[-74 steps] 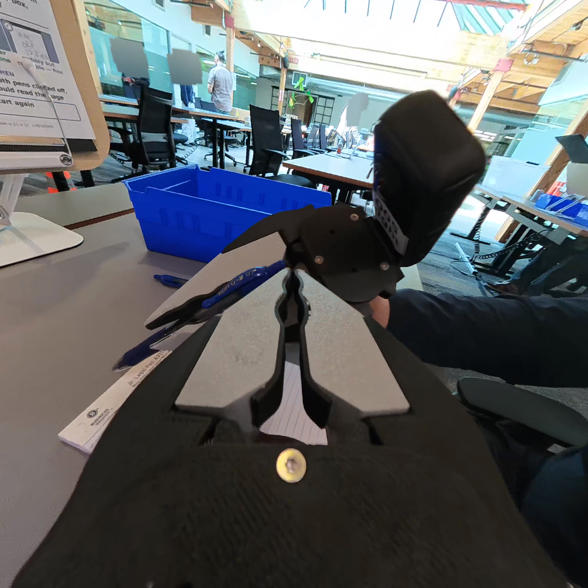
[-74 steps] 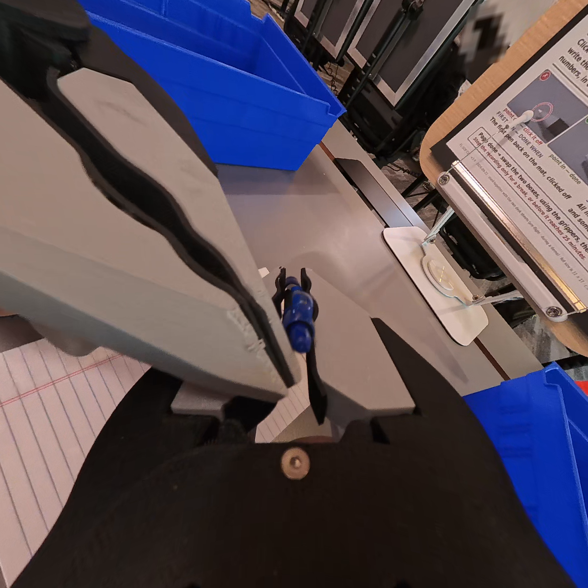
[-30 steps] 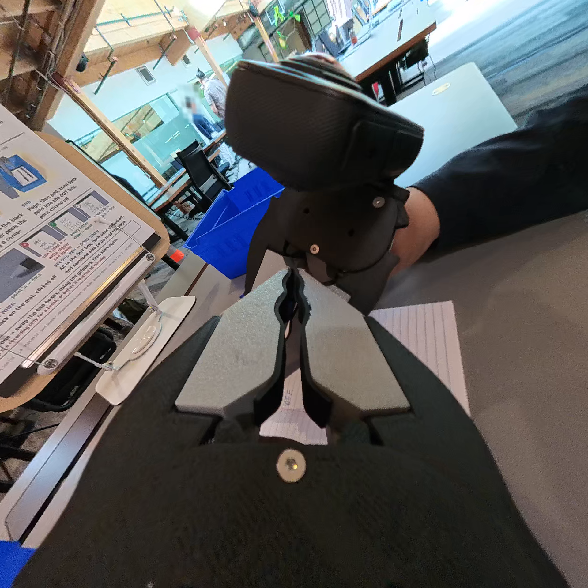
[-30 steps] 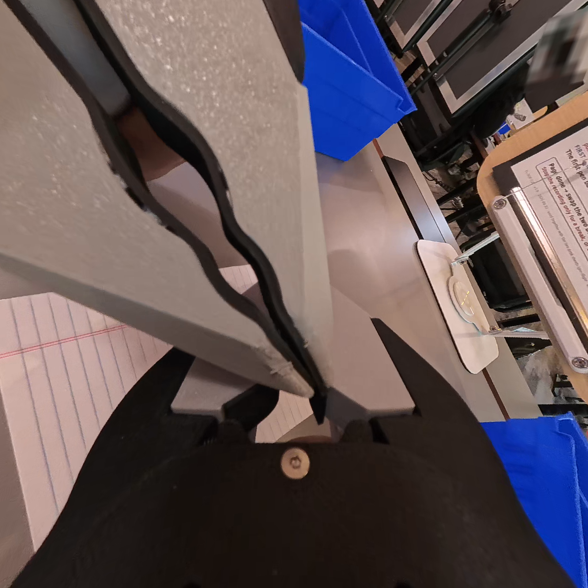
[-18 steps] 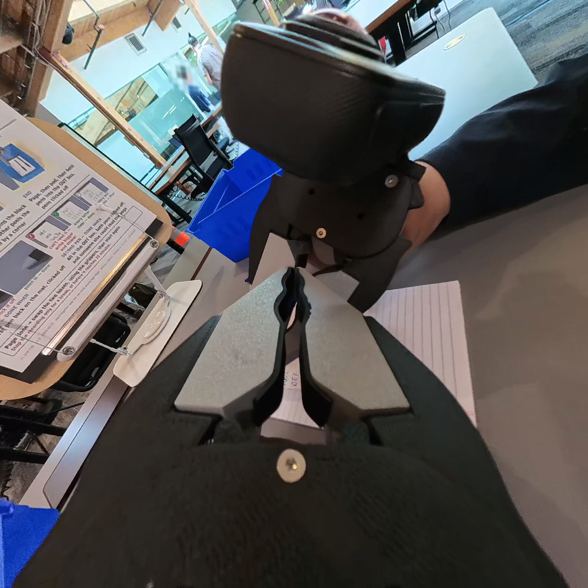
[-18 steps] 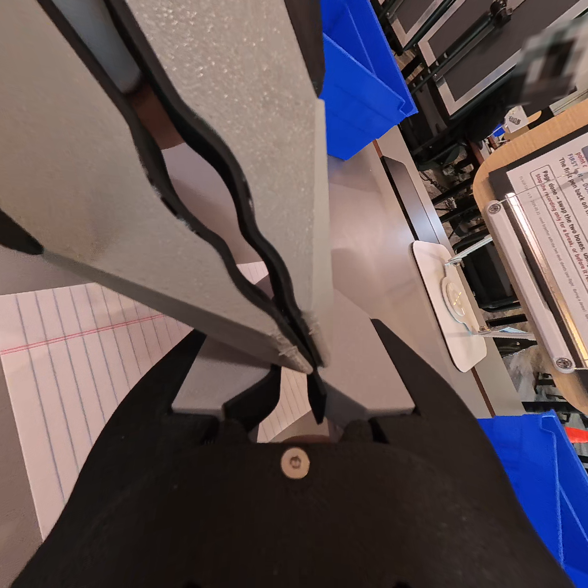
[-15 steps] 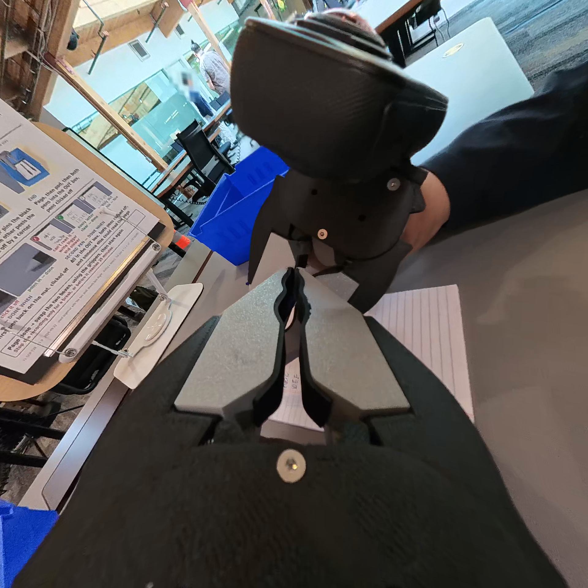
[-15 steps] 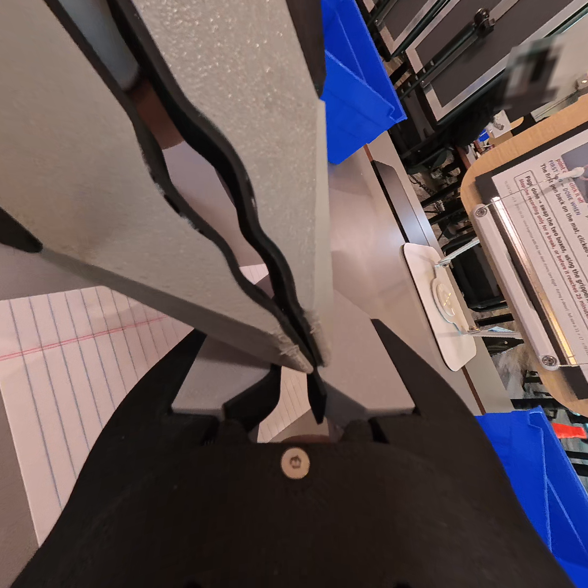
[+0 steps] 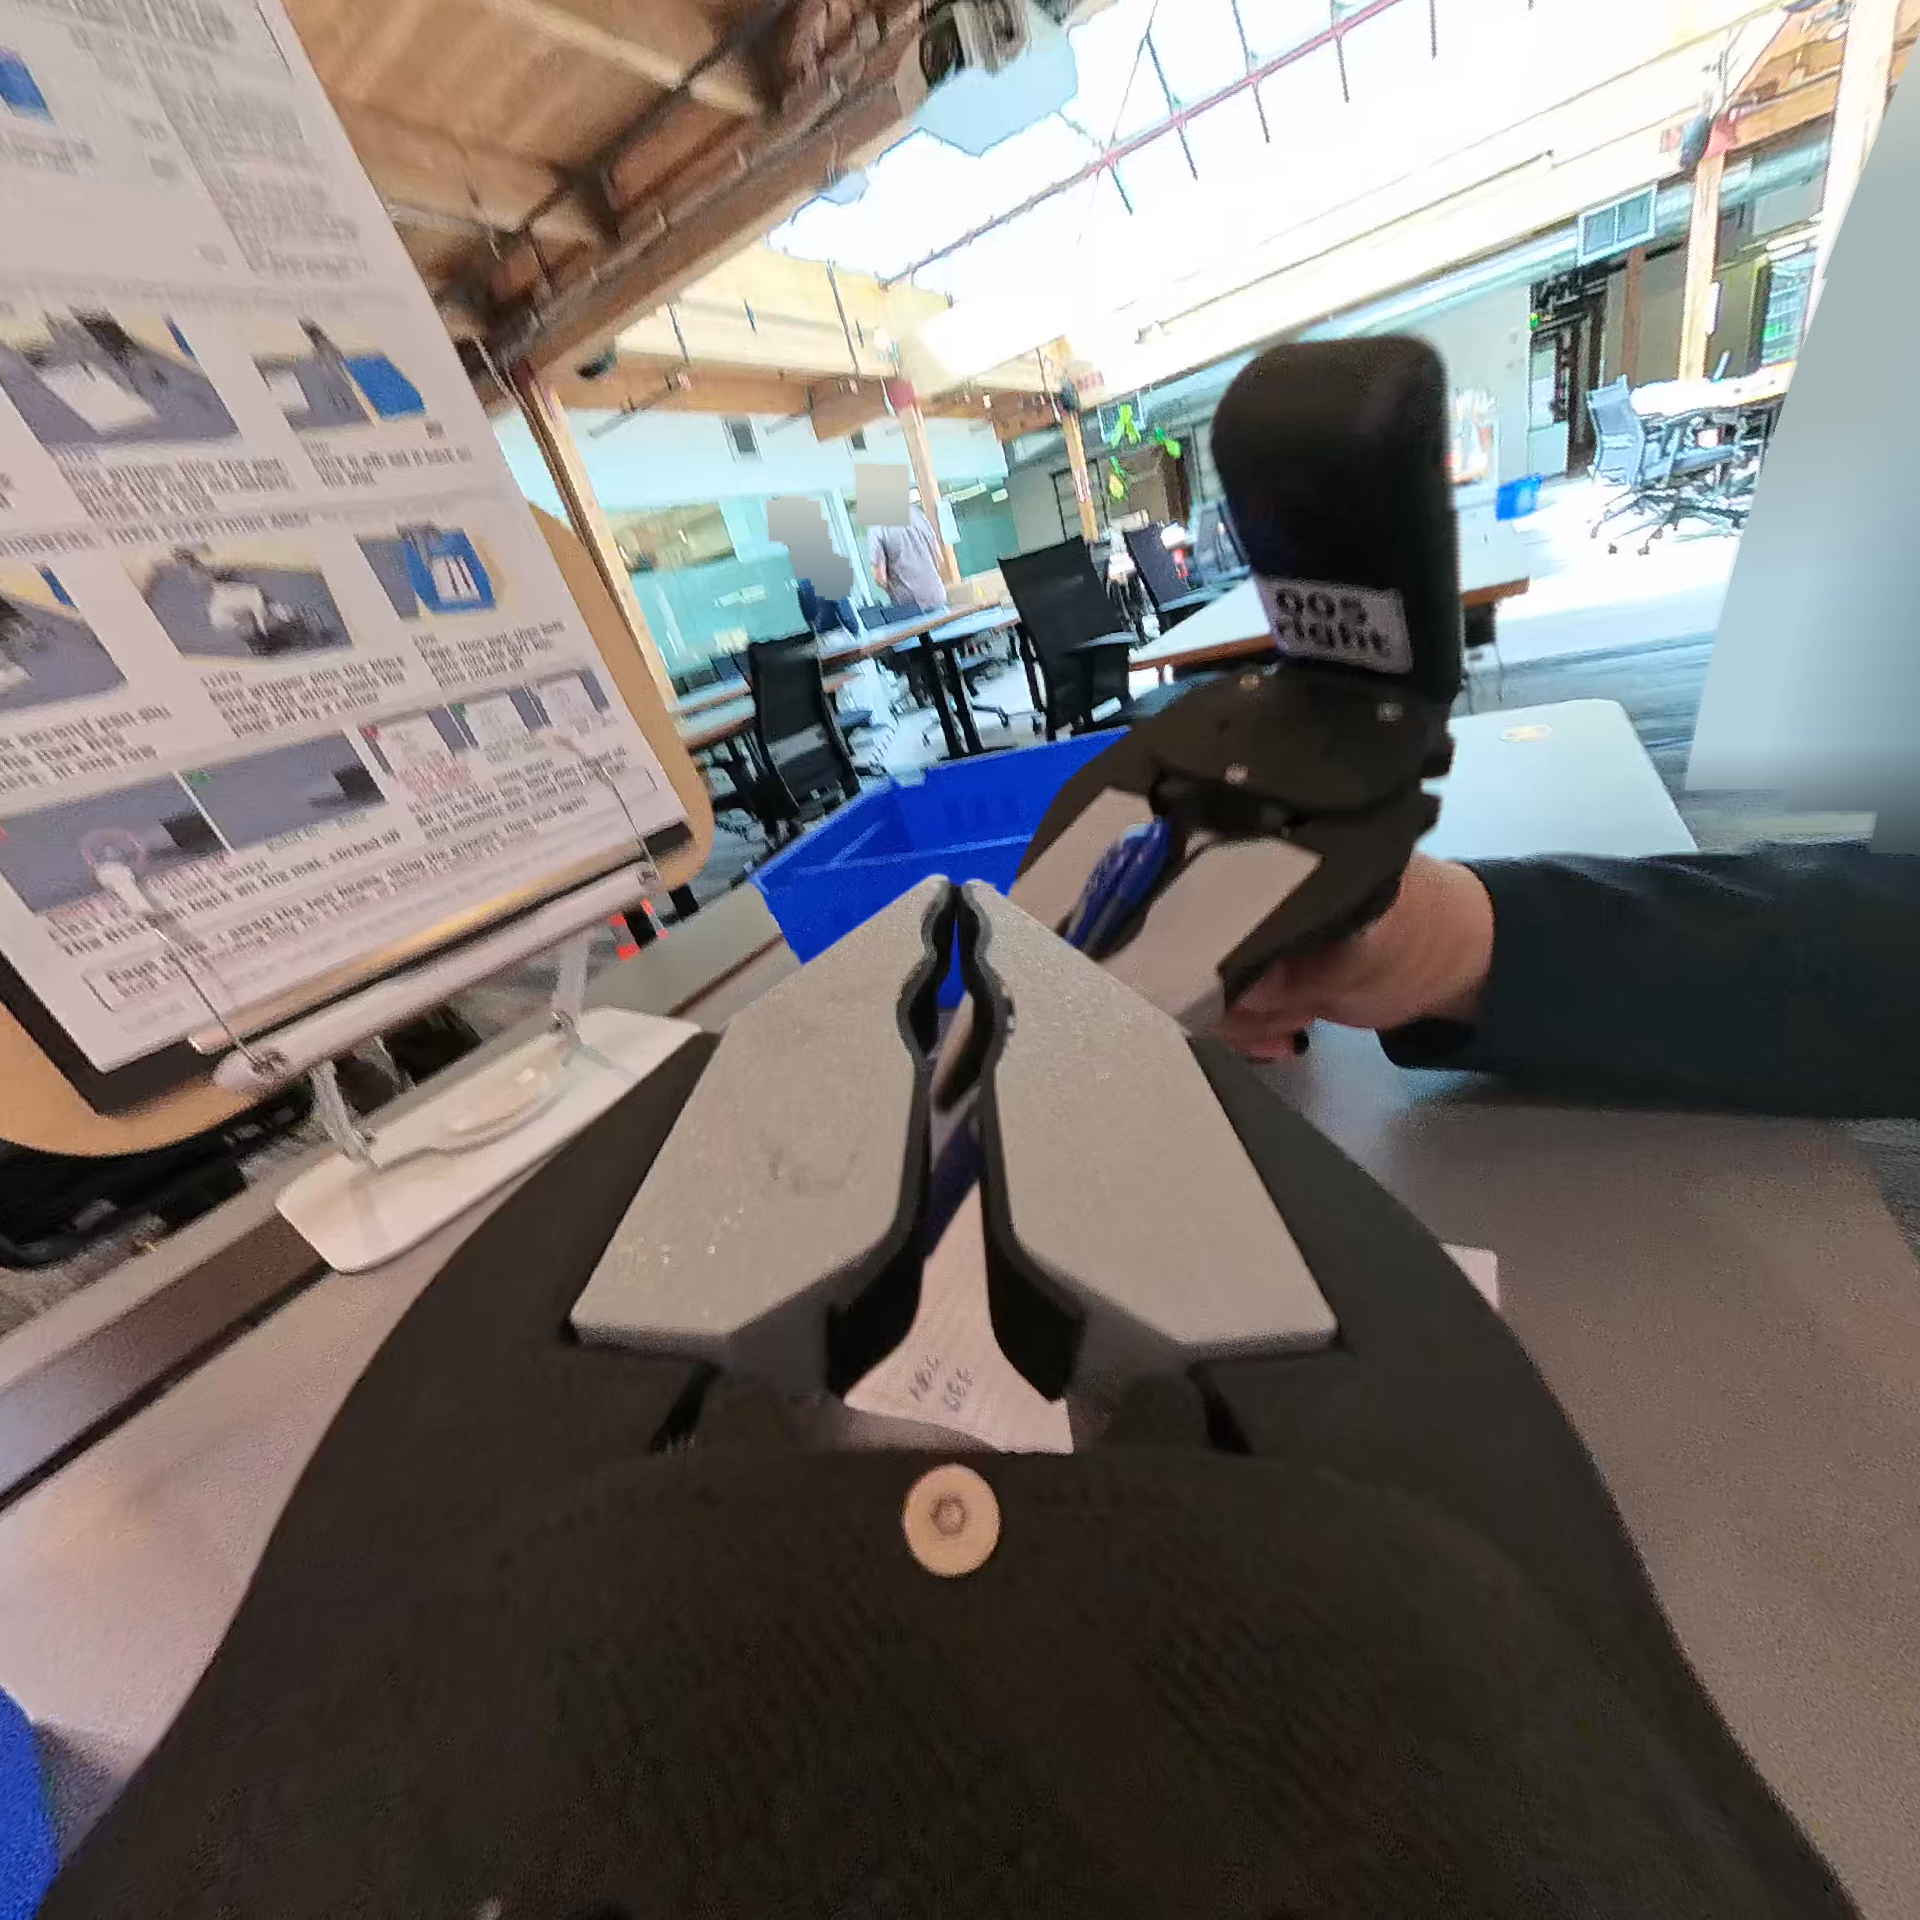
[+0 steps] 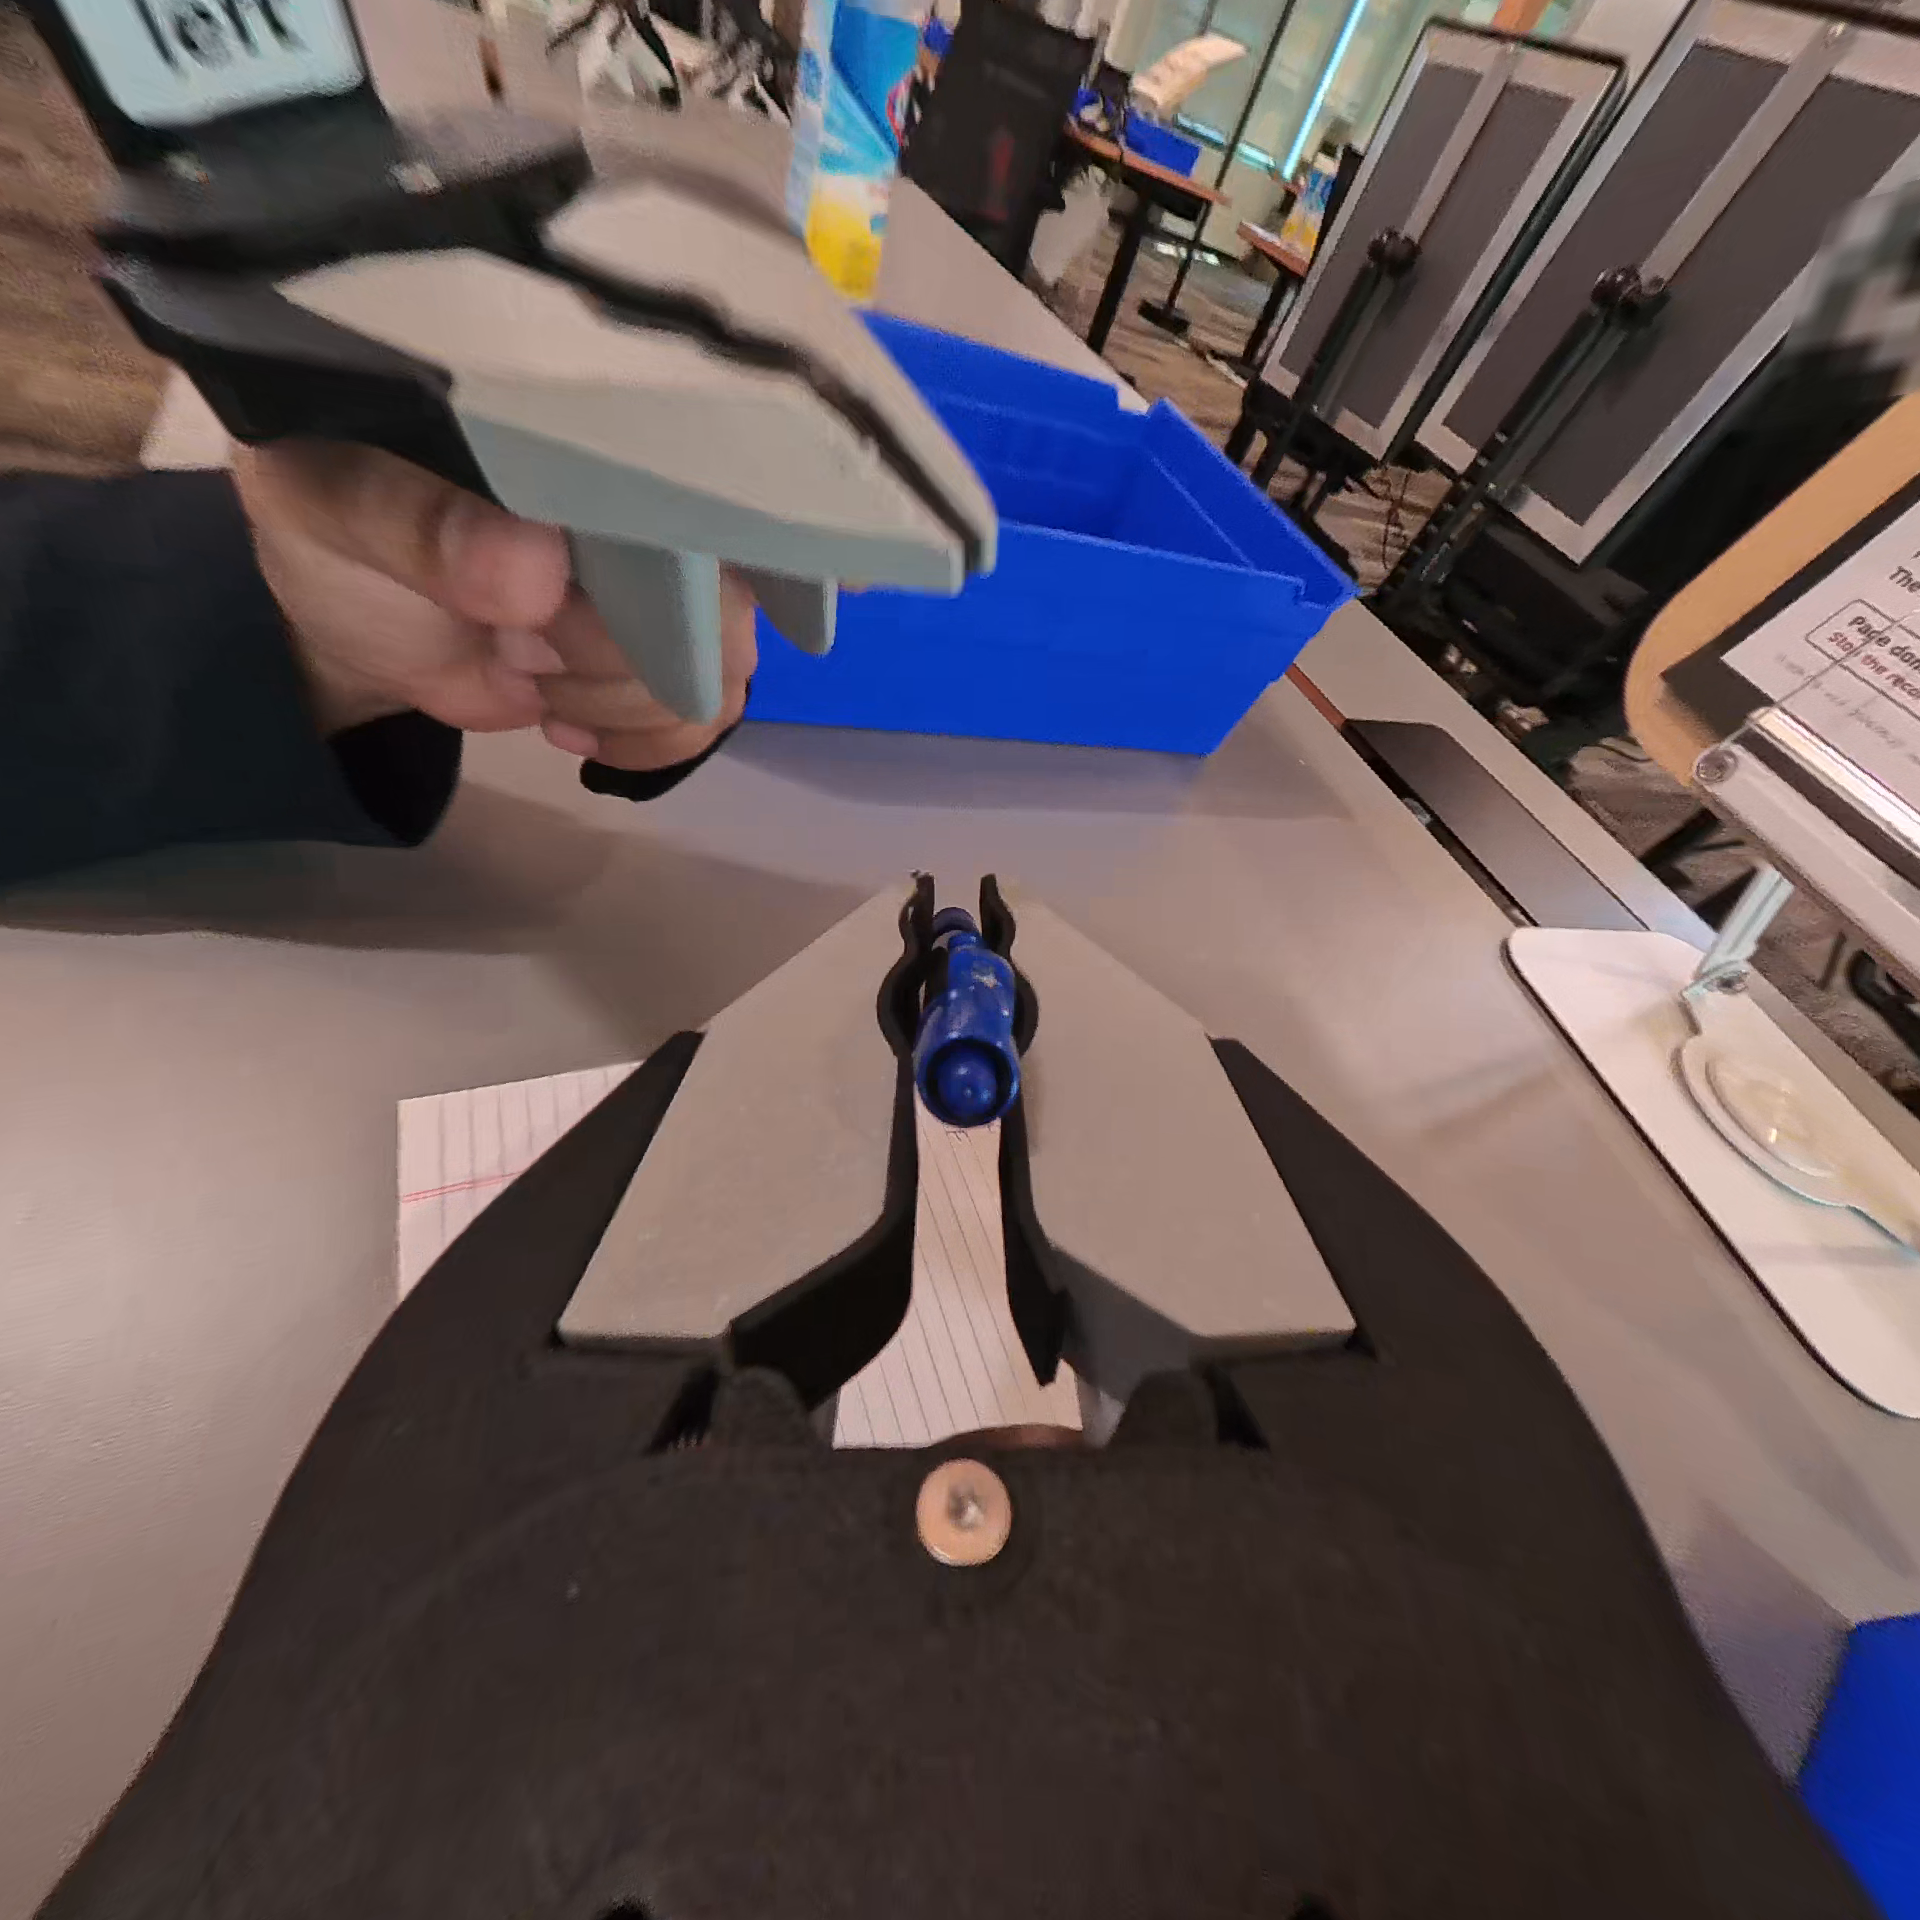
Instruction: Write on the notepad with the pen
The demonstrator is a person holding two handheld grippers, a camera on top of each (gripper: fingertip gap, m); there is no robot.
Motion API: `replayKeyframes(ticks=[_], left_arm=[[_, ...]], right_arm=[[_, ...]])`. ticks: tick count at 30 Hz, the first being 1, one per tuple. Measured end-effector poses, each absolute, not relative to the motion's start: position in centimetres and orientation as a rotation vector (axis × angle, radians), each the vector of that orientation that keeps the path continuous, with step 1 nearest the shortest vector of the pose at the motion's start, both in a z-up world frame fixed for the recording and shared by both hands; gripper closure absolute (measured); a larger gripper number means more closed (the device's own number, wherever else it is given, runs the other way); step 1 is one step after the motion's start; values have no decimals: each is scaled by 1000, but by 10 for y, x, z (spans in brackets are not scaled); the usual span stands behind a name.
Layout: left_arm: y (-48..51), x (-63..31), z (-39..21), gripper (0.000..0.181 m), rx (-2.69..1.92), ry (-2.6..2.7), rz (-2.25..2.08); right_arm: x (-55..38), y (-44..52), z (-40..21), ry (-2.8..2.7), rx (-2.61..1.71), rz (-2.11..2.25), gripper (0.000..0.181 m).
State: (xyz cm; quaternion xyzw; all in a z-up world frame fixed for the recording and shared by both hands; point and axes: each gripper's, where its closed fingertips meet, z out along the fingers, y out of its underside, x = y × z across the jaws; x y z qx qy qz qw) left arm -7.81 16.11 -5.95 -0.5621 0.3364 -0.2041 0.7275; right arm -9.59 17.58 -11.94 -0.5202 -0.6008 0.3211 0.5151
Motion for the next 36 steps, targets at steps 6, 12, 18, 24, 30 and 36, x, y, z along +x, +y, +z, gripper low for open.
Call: replayKeyframes(ticks=[6, 12, 18, 24, 30, 36], left_arm=[[169, -73, -94, 169, -1423, 818, -492], [165, -70, -110, 160, -1489, 879, -513], [158, -52, -128, 170, -1520, 998, -523], [151, -44, -133, 173, -1505, 1071, -527], [146, -42, -135, 173, -1511, 1100, -567], [146, -37, -136, 173, -1517, 1093, -585]], right_arm=[[-78, 166, -102, -1454, -1238, 1031, 177], [-69, 160, -100, -1489, -1236, 1133, 176], [-69, 146, -96, -1513, -1200, 1232, 176], [-66, 137, -94, -1535, -1180, 1324, 176], [-62, 132, -99, -1588, -1173, 1338, 175], [-71, 127, -109, -1612, -1216, 1362, 172]])
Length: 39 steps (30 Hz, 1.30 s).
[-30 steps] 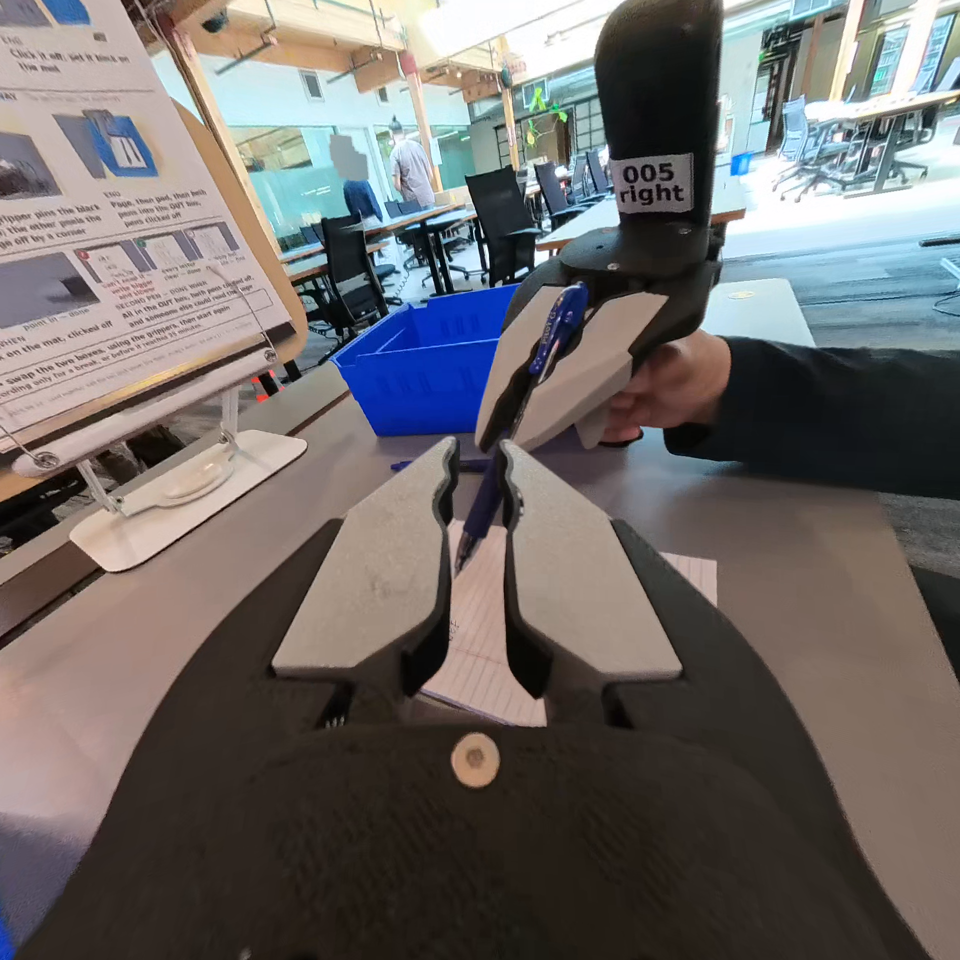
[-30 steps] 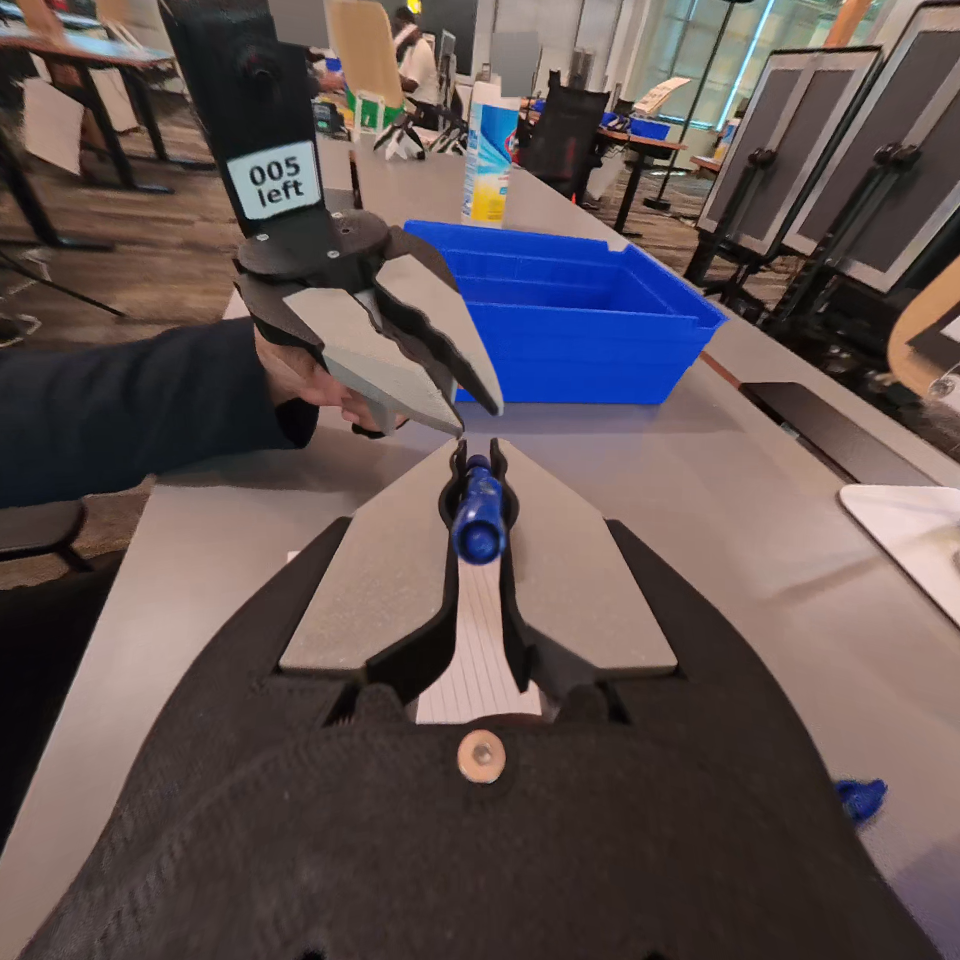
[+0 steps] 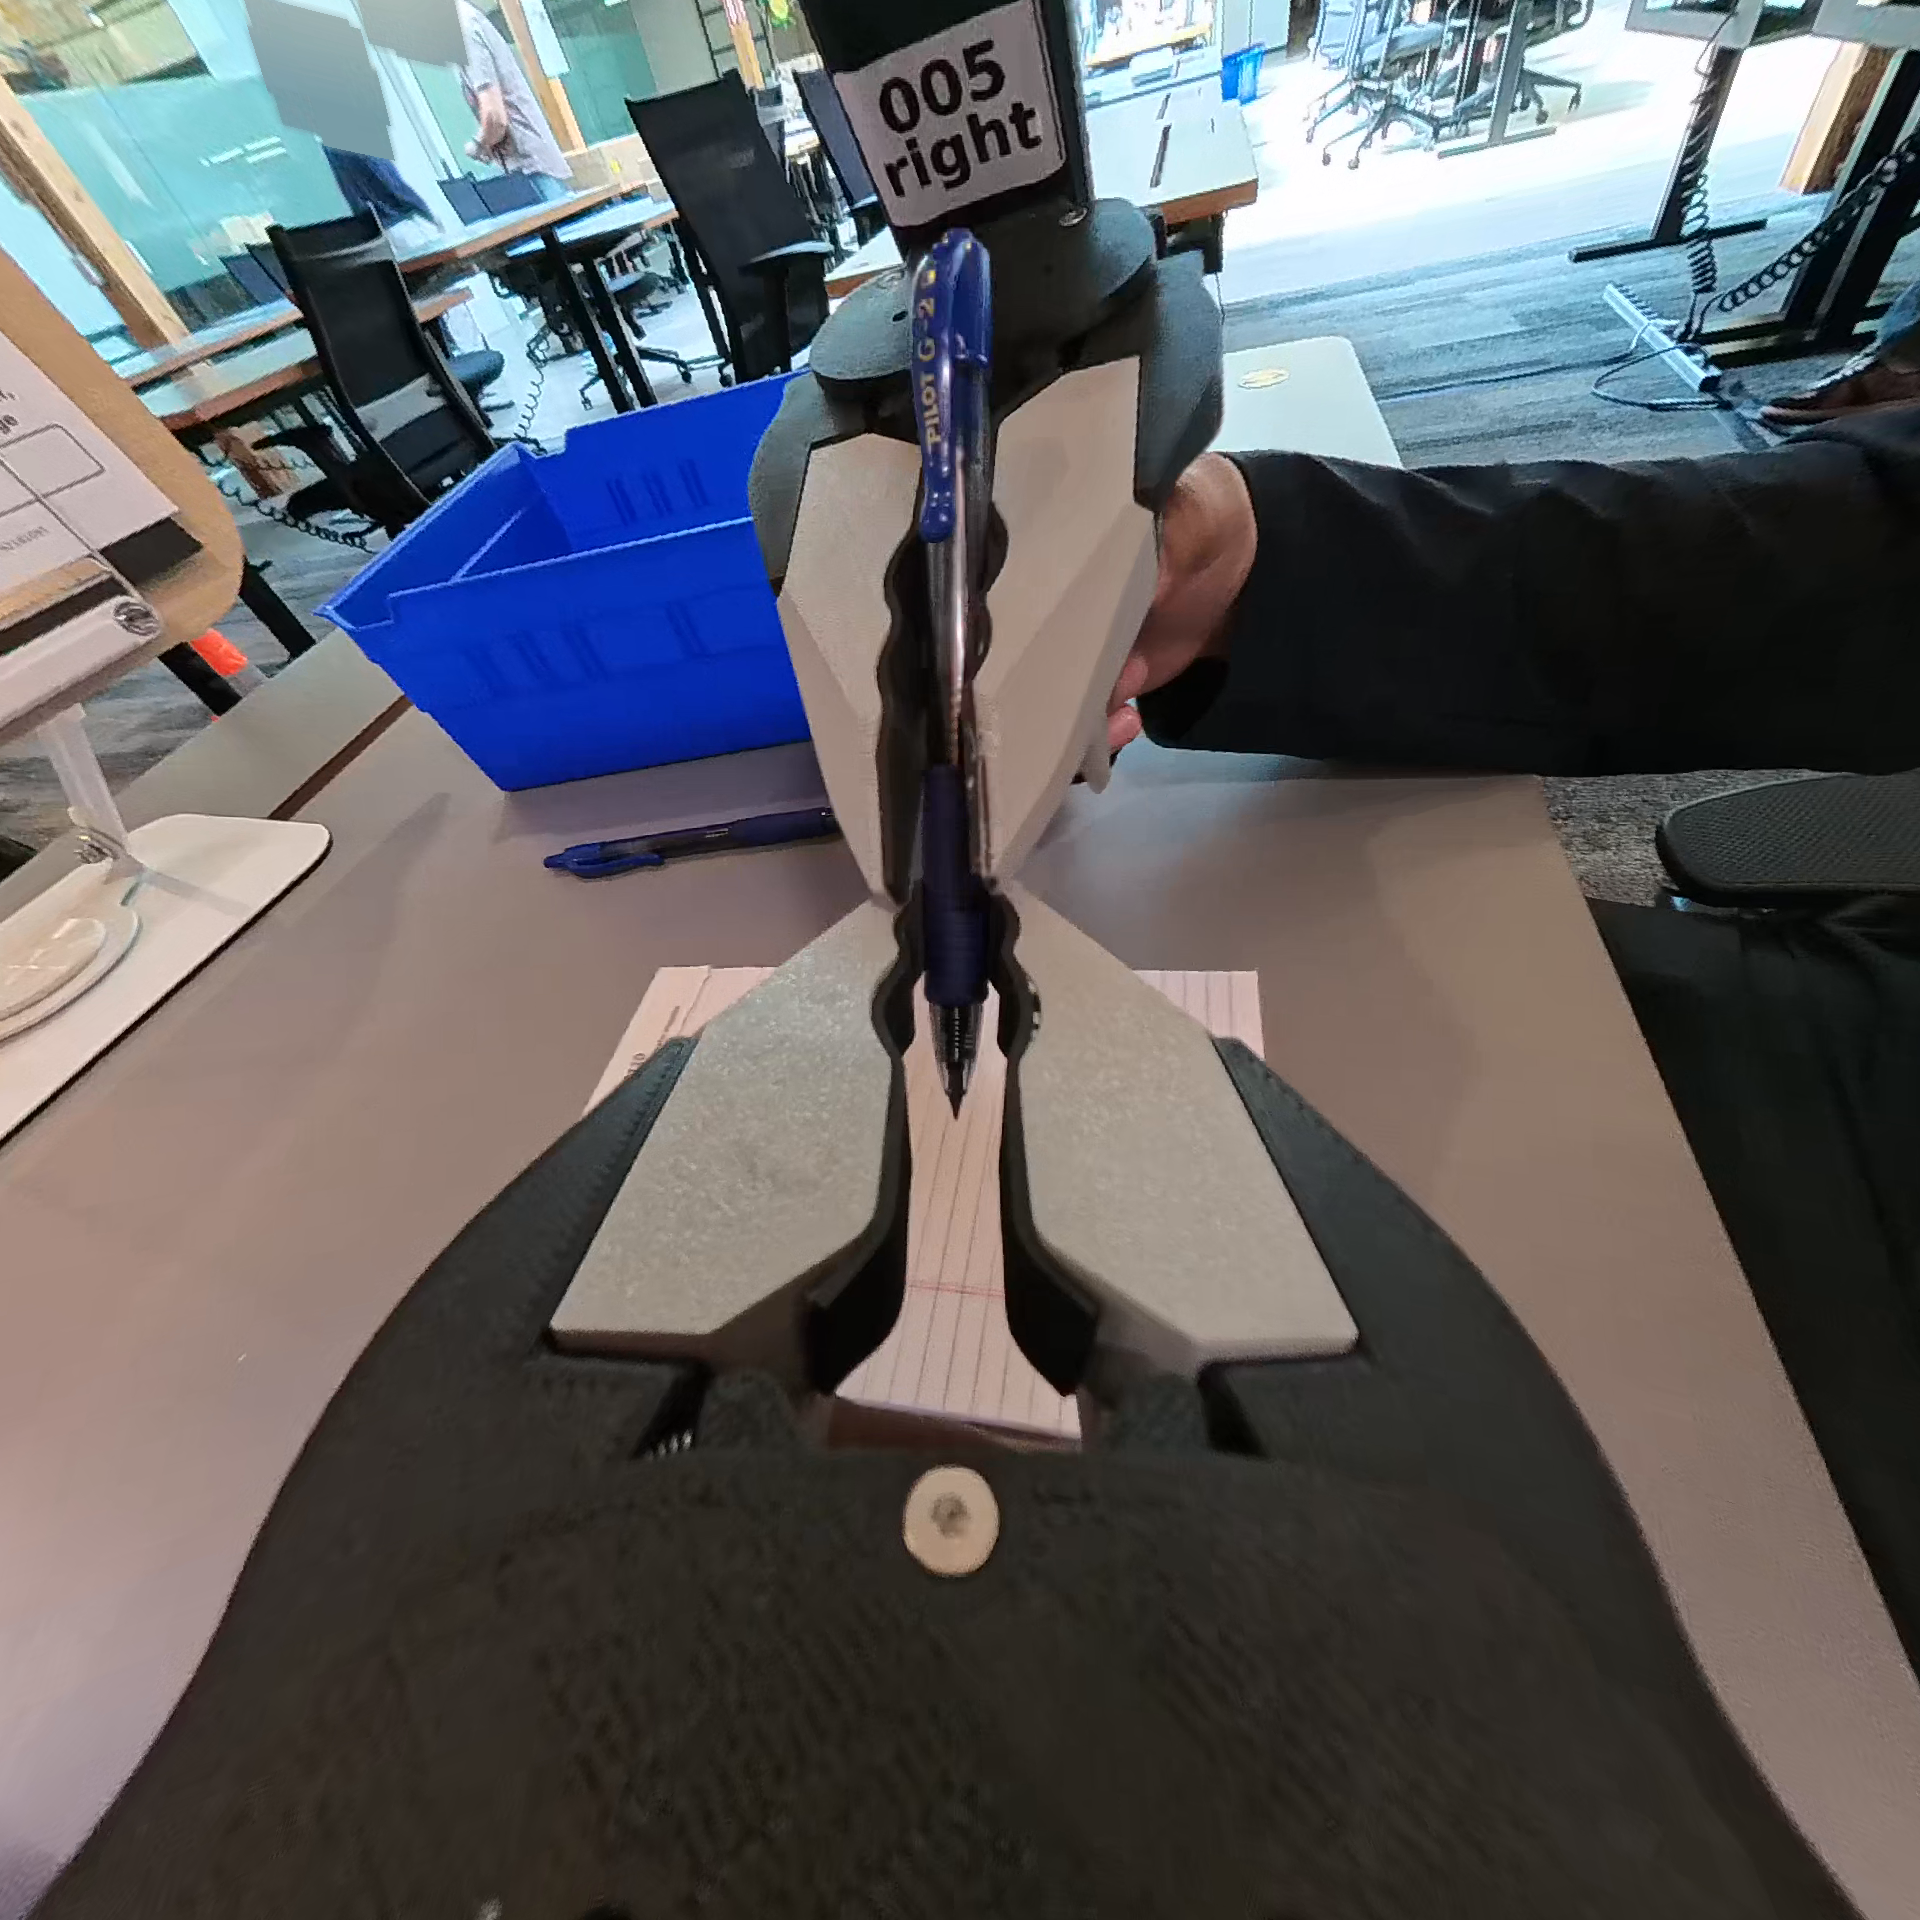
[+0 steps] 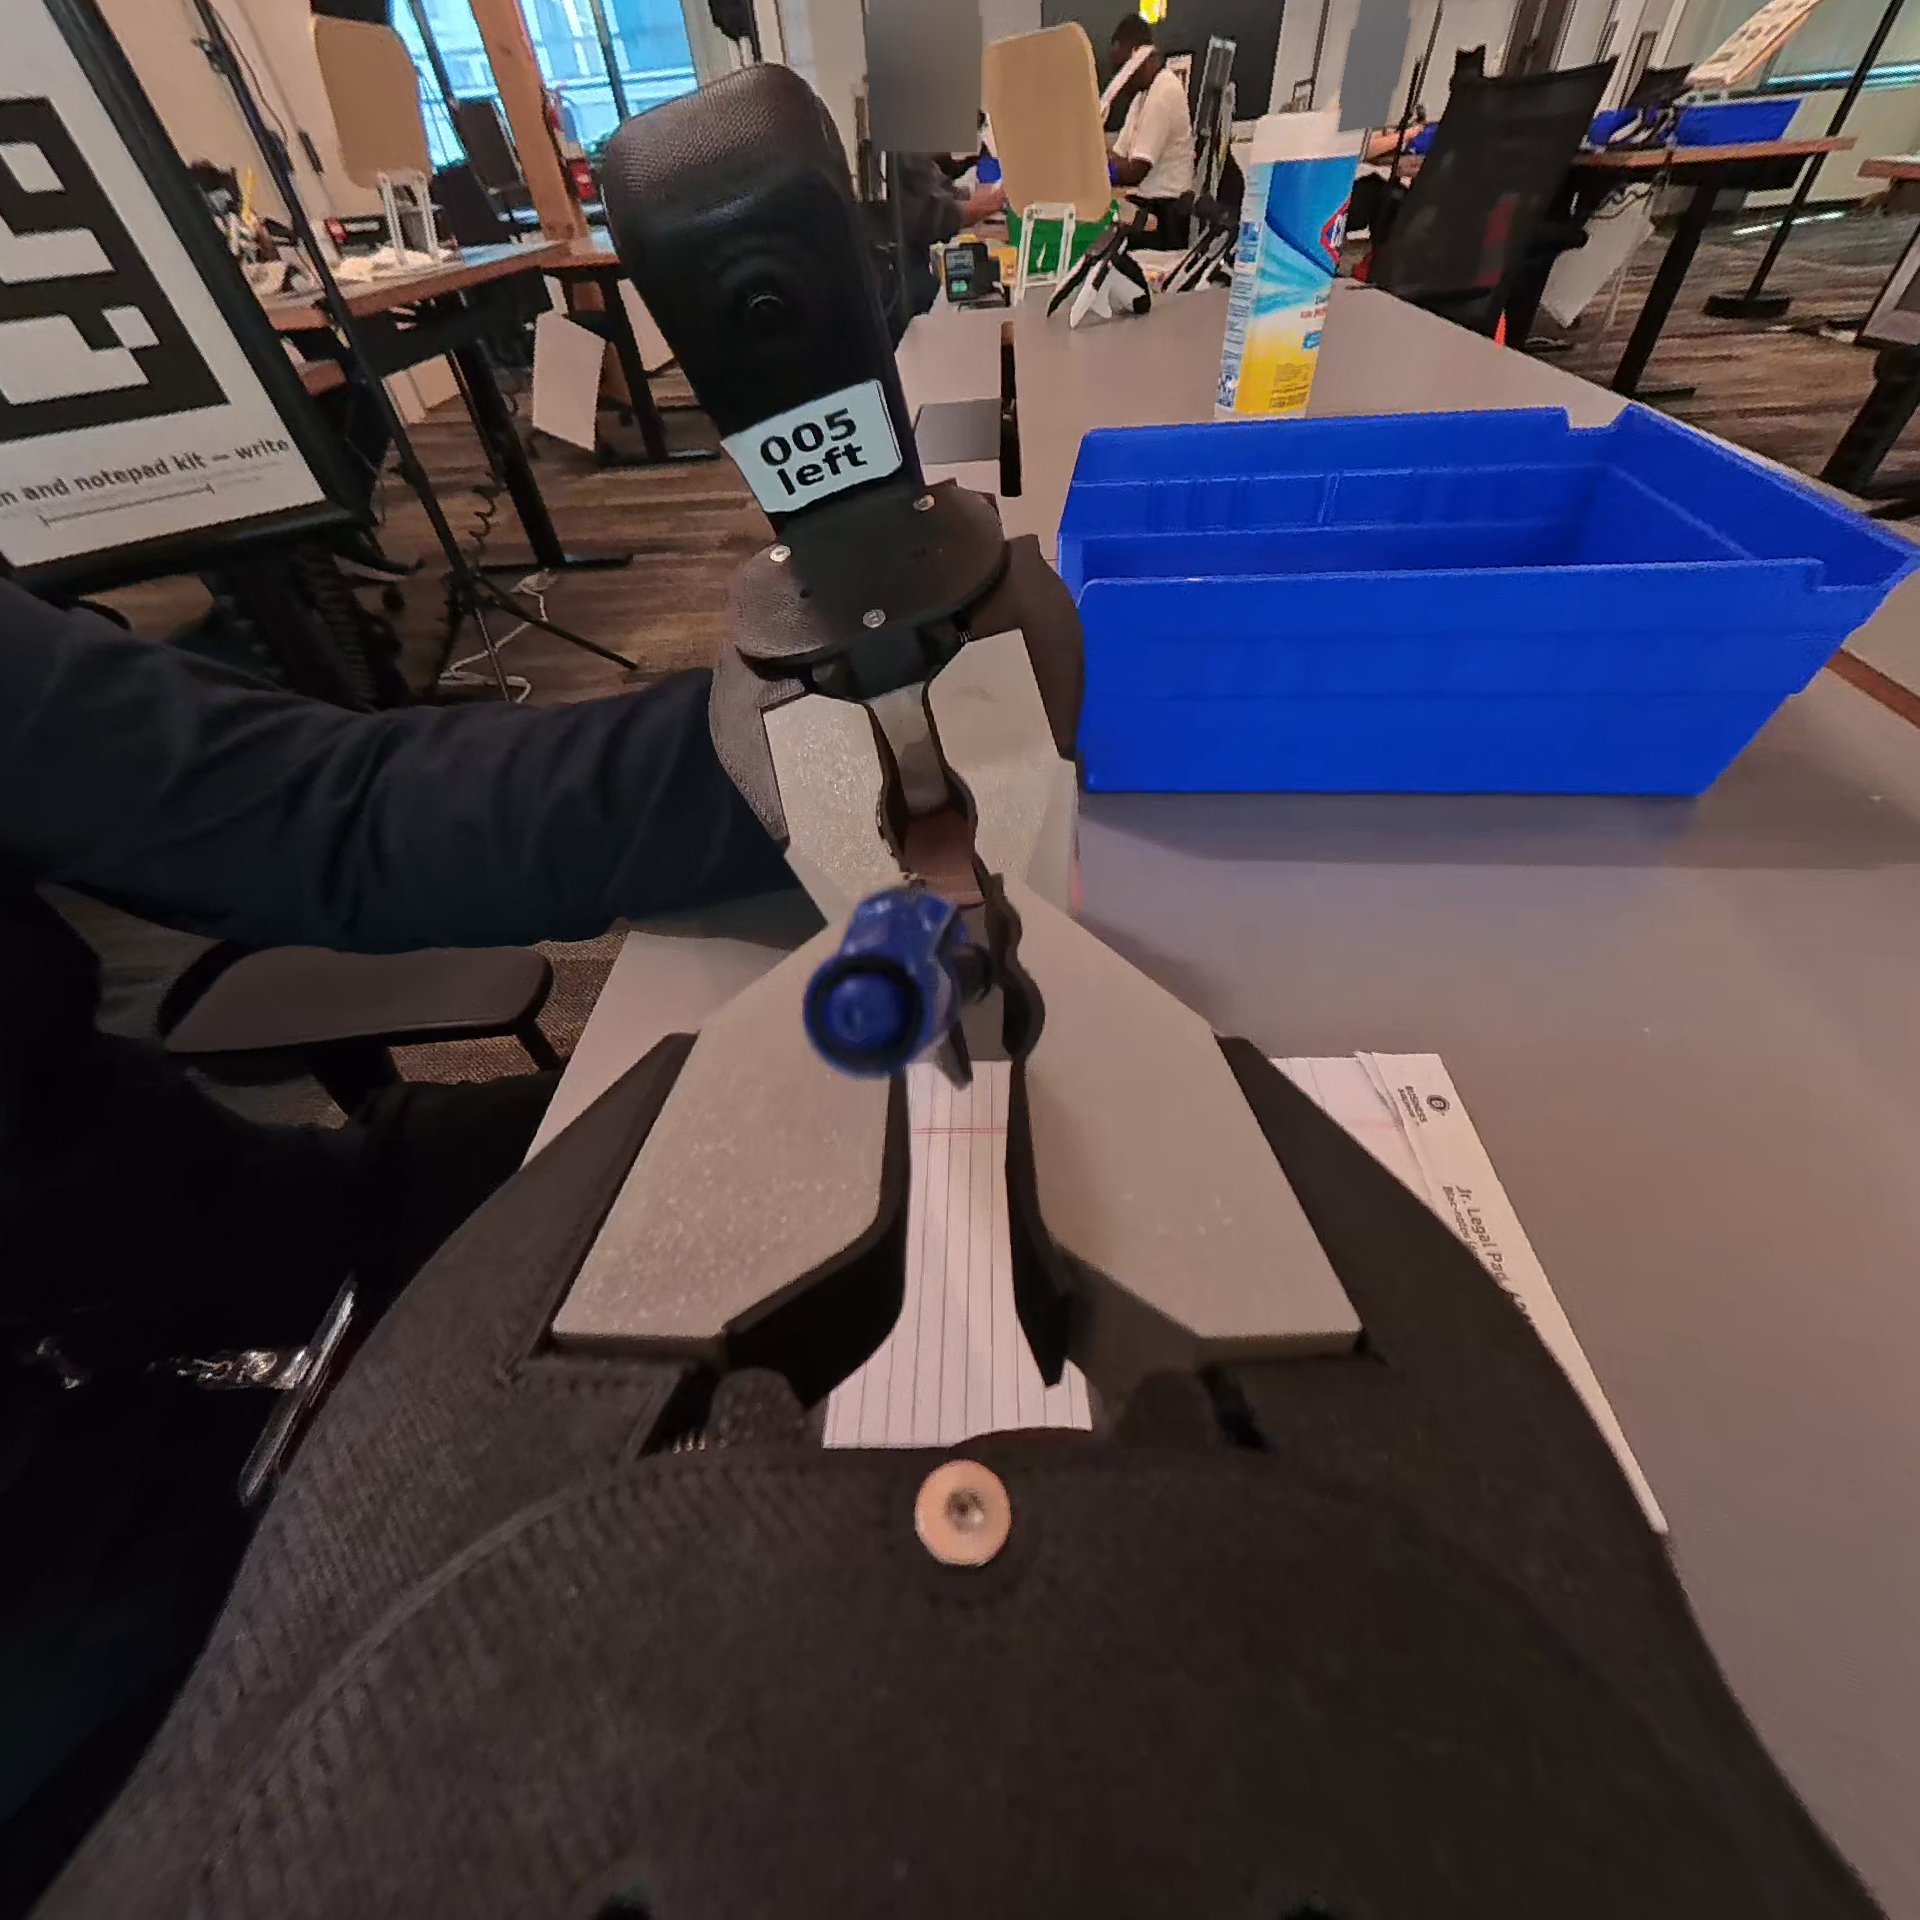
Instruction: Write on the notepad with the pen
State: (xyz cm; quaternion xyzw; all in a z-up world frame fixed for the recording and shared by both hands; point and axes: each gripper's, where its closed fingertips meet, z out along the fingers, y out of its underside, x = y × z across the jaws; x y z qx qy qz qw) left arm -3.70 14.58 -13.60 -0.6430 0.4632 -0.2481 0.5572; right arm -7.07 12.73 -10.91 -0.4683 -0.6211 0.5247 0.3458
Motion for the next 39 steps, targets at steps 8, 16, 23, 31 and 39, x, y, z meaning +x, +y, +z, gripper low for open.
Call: replayKeyframes(ticks=[8, 16, 23, 31, 39], left_arm=[[142, -33, -131, 173, -1492, 1083, -632], [141, -34, -111, 172, -1418, 1002, -712], [139, -46, -90, 172, -1332, 915, -735], [147, -38, -118, 169, -1457, 990, -672], [139, -38, -99, 173, -1377, 951, -756]], right_arm=[[-73, 121, -105, -1610, -1153, 1391, 178], [-69, 126, -90, -1528, -1124, 1449, 177], [-61, 136, -66, -1386, -1079, 1545, 178], [-60, 134, -62, -1370, -1066, 1563, 177], [-63, 129, -69, -1423, -1077, 1553, 178]])
